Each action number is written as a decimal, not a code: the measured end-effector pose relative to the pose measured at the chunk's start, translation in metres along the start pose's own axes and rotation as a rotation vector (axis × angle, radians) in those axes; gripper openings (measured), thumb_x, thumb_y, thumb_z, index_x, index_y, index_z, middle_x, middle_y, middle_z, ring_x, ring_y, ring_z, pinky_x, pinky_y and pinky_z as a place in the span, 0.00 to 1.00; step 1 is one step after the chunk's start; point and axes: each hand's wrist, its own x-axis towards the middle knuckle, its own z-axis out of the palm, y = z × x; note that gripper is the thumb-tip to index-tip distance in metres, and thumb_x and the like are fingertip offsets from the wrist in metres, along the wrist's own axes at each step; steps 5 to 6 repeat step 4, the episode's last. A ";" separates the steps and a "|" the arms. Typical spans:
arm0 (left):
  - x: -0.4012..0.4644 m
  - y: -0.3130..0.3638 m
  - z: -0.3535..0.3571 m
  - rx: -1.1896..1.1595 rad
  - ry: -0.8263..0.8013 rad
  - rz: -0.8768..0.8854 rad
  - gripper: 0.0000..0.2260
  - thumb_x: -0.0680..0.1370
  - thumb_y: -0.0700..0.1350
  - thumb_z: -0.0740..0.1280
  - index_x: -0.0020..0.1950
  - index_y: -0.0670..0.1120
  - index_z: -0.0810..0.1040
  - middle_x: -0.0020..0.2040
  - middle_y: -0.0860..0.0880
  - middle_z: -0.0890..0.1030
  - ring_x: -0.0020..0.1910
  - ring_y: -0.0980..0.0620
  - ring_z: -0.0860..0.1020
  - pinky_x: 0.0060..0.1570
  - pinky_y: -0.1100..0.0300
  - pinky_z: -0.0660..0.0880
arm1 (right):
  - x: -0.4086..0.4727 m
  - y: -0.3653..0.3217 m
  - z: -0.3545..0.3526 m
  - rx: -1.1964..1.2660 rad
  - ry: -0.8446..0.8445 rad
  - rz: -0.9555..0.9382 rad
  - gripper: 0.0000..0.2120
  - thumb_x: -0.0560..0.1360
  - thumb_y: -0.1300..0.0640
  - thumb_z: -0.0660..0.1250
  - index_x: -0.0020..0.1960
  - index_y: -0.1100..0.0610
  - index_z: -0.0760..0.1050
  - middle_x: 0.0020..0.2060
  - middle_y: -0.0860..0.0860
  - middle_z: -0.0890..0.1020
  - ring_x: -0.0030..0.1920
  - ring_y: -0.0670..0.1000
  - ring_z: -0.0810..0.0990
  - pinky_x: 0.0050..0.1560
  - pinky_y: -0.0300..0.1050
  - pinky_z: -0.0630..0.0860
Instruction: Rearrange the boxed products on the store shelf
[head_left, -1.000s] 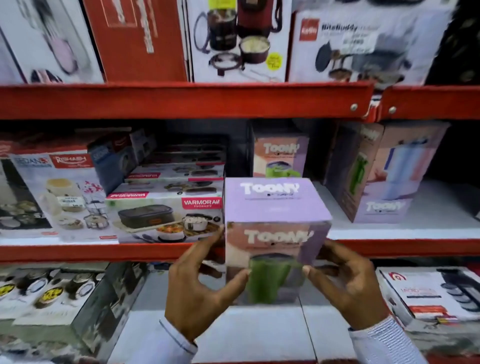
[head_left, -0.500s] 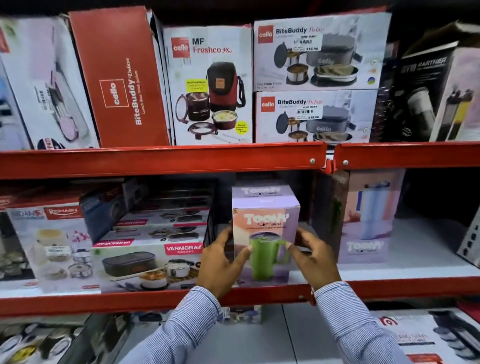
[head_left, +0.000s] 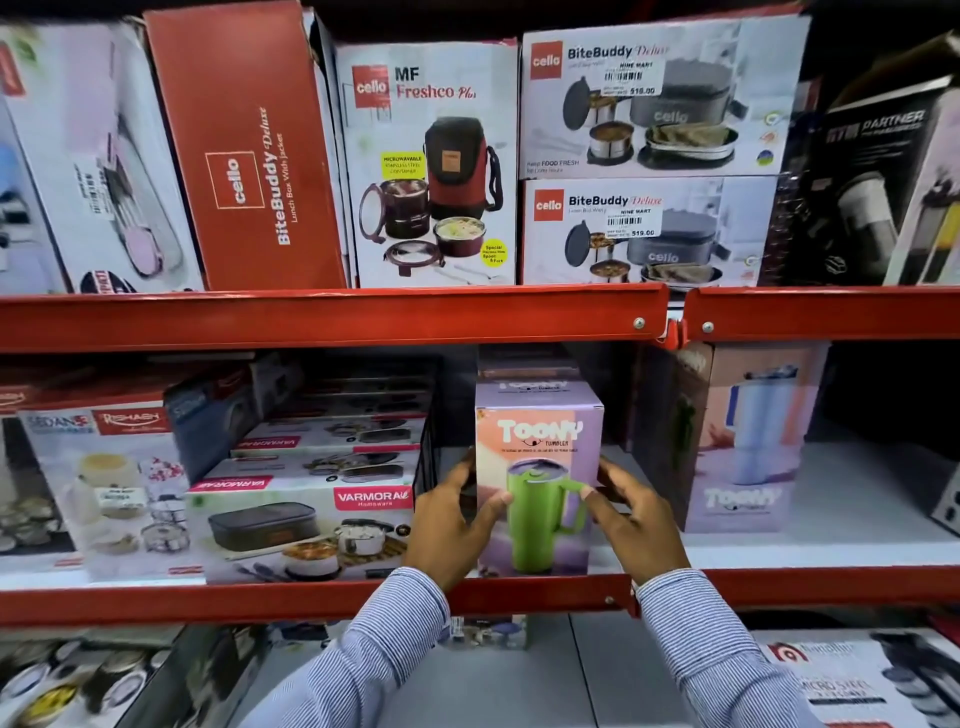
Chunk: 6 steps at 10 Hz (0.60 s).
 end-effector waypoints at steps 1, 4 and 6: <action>-0.001 0.005 -0.001 0.004 0.000 0.002 0.25 0.76 0.57 0.70 0.71 0.49 0.74 0.52 0.58 0.84 0.48 0.61 0.79 0.46 0.84 0.70 | 0.001 0.000 -0.002 0.000 0.006 0.017 0.20 0.75 0.55 0.69 0.67 0.52 0.75 0.57 0.50 0.84 0.56 0.49 0.82 0.59 0.48 0.79; -0.005 0.010 0.001 0.018 0.069 0.017 0.28 0.75 0.58 0.71 0.71 0.48 0.73 0.59 0.51 0.85 0.56 0.52 0.83 0.57 0.65 0.76 | -0.003 0.000 0.002 -0.064 0.069 0.051 0.25 0.75 0.52 0.69 0.71 0.52 0.70 0.65 0.51 0.79 0.65 0.52 0.77 0.68 0.53 0.74; -0.005 0.010 0.001 0.018 0.069 0.017 0.28 0.75 0.58 0.71 0.71 0.48 0.73 0.59 0.51 0.85 0.56 0.52 0.83 0.57 0.65 0.76 | -0.003 0.000 0.002 -0.064 0.069 0.051 0.25 0.75 0.52 0.69 0.71 0.52 0.70 0.65 0.51 0.79 0.65 0.52 0.77 0.68 0.53 0.74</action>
